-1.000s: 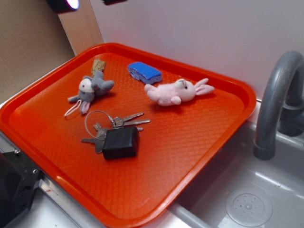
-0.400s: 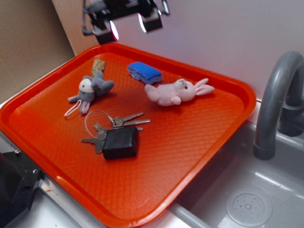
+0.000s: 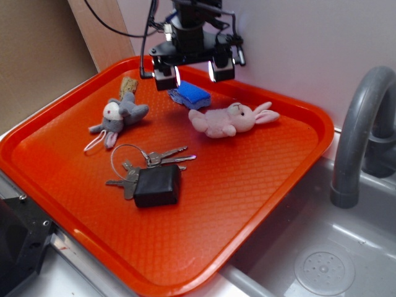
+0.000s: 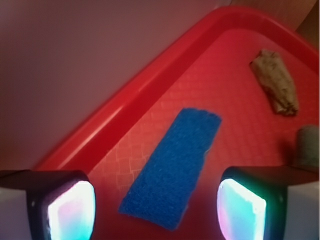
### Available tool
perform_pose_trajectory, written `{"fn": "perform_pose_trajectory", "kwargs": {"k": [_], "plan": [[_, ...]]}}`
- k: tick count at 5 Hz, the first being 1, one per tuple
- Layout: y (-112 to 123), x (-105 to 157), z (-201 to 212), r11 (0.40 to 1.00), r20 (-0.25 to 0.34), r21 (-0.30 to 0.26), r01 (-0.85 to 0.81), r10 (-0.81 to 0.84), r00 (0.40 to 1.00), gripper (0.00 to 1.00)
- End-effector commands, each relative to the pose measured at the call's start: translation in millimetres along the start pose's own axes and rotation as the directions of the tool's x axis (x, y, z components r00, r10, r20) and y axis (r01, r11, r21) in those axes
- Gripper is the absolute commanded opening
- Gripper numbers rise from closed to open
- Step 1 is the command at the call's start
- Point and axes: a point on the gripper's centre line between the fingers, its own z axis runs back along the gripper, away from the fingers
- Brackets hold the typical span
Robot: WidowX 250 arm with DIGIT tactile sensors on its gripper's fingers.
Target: Grab the blue sponge.
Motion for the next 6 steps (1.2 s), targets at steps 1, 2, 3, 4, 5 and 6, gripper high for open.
{"fn": "perform_pose_trajectory", "kwargs": {"k": [1,2,3,4,5,6], "plan": [[9,-1,-24,0.999,0.063,-0.006,0.042,-0.041,0.997,1.00],[17,0,-38,0.996,0.101,-0.005,0.088,-0.087,0.991,0.00],[25,10,-21,0.990,0.146,-0.038,0.133,-0.126,0.981,0.00],[31,19,2,0.985,0.239,-0.051,0.167,-0.150,0.959,0.00],[33,28,32,0.976,0.225,-0.071,0.208,-0.187,0.956,0.00],[25,33,70,0.946,0.119,-0.138,0.293,-0.277,0.953,0.00]]}}
